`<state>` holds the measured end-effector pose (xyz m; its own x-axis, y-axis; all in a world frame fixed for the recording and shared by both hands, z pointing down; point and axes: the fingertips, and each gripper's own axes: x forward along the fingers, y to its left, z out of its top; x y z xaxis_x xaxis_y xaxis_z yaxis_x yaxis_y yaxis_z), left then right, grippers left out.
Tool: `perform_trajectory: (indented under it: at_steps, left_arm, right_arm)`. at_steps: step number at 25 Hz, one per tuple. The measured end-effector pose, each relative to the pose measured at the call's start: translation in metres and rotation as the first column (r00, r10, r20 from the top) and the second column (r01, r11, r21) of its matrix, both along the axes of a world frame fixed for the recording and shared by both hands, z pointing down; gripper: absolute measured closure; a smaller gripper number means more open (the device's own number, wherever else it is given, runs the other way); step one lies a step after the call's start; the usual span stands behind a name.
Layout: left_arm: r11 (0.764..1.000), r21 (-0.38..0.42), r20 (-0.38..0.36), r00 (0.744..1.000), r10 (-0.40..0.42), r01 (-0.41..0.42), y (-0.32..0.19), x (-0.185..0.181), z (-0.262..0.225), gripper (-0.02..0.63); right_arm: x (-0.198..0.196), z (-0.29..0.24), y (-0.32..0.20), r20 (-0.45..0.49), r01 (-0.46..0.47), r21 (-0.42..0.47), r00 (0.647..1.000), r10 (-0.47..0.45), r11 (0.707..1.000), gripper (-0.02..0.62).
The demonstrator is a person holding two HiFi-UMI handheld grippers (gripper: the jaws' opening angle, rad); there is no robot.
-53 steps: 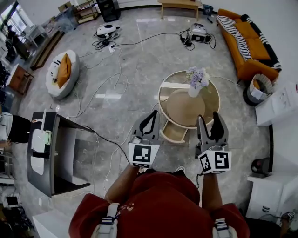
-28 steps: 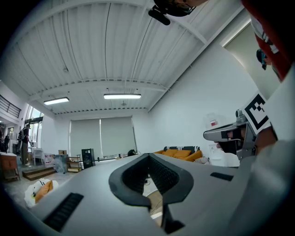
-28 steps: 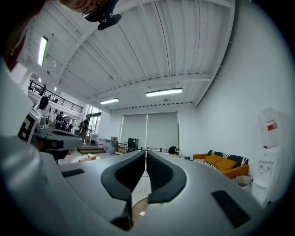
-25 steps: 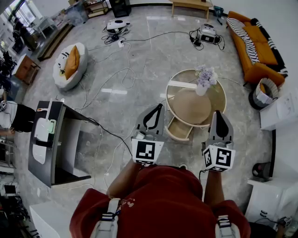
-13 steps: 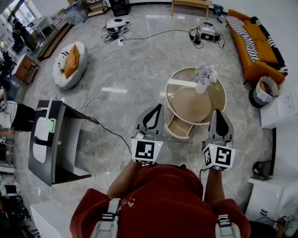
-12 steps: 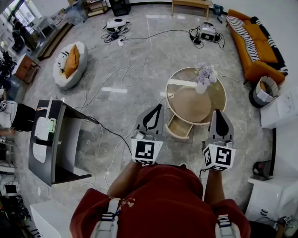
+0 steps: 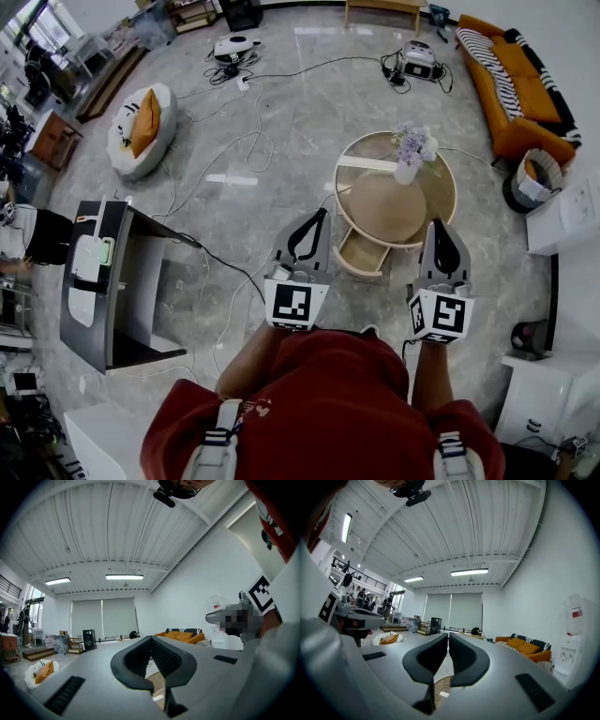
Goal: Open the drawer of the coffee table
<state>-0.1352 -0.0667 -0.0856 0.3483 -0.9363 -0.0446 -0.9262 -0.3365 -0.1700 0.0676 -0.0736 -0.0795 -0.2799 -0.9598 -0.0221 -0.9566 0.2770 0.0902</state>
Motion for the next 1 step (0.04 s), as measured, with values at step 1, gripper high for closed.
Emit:
perform_trajectory:
  at_steps: [1]
  left_arm:
    - [1.0, 0.001, 0.002, 1.0, 0.001, -0.001, -0.0003, 0.0009, 0.0002, 0.592]
  right_arm:
    - [0.0011, 0.001, -0.0001, -0.002, -0.001, -0.001, 1.0, 0.001, 1.0, 0.569]
